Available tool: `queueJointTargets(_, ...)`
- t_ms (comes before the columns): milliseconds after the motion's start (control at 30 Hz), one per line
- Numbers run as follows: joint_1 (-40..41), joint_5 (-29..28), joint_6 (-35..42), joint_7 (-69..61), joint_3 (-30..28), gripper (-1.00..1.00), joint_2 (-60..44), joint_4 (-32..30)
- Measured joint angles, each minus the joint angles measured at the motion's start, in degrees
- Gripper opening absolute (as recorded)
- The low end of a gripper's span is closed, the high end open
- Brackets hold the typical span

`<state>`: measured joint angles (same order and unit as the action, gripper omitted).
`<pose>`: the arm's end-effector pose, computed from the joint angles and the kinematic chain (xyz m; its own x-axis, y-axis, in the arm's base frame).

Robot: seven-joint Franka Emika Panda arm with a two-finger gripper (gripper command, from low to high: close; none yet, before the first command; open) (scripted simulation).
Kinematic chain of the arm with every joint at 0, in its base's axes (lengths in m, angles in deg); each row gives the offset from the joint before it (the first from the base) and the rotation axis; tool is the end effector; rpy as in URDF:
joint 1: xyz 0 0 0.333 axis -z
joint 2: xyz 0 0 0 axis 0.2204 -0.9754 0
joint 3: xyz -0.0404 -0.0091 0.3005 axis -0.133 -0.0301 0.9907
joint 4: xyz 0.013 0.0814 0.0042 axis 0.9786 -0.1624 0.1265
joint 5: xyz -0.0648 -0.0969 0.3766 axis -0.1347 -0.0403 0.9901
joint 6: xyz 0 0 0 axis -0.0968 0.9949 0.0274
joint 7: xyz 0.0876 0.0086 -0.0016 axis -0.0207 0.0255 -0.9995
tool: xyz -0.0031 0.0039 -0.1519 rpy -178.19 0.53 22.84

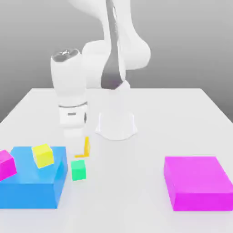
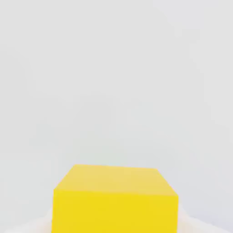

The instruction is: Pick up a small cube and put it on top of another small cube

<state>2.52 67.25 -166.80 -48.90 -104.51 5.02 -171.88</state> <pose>0.2916 -0.1092 0.1545 0.6647 0.7445 0.0622 0.7470 -0.6611 -0.0698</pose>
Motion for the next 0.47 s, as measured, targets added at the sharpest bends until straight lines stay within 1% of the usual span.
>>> queueJointTargets(233, -6.10, 9.48, -6.36, -6.41, -3.43, -1.00, -6.49, 0.16)
queueJointTargets(333, -7.97, 13.67, -9.58, -9.26, -4.15, -1.00, -9.61, 0.05)
queueJointTargets(433, -8.52, 17.44, -12.98, -11.79, -3.56, -1.00, -12.85, -0.19)
queueJointTargets(467, -8.62, 18.11, -14.08, -12.22, -3.41, 1.00, -13.85, -0.31)
